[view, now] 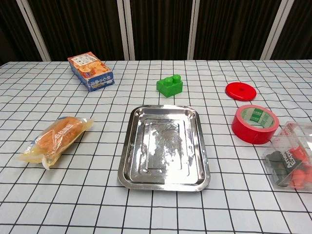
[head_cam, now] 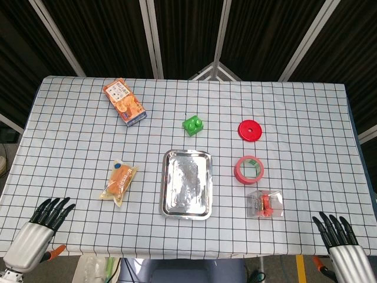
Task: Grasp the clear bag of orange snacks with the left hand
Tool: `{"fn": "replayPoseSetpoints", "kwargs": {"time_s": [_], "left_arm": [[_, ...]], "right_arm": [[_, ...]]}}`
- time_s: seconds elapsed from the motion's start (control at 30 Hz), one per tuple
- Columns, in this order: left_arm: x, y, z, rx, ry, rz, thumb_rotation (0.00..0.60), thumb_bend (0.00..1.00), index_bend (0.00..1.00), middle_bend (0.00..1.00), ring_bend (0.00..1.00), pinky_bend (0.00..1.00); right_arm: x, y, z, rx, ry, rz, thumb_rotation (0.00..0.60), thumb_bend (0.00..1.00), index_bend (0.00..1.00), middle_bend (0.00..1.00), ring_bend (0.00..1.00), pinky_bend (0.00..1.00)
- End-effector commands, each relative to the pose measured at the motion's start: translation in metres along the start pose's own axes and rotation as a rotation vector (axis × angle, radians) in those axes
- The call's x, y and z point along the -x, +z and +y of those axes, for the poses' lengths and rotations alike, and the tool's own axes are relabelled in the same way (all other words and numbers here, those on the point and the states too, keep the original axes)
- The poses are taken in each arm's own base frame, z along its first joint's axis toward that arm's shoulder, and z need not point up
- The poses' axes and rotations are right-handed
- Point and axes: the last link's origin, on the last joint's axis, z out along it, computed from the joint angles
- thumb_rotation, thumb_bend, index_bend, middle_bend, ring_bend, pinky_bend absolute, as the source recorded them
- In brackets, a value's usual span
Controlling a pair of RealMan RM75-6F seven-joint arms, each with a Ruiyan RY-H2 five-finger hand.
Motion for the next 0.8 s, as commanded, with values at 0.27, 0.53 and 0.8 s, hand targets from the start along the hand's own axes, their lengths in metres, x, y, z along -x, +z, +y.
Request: {"fn": "replayPoseSetpoints", "kwargs": {"time_s": [0.27,0.53,0.8], "left_arm": [[0.035,0.072,0.033,0.075,0.182,0.038,0.600,0.01,0.00,0.00,0.00,0.00],[0.043,0.129,0.052,0.119,0.276,0.003,0.600,0.00,0.00,0.00,0.00,0.00],[0.048,0.174,0.064,0.122,0.262,-0.048,0.600,0.00,0.00,0.00,0.00,0.00]], "right_arm": [[0.004,0.011,0.011,0.026,0.031,-0.052,0.600,0.30,0.00,0.00,0.00,0.00],[0.002,0.024,0.023,0.068,0.048,-0.061,0.600,0.30,0.00,0.00,0.00,0.00],[-0.003,0.026,0.030,0.107,0.062,-0.043,0.600,0.30,0.00,0.00,0.00,0.00]]}}
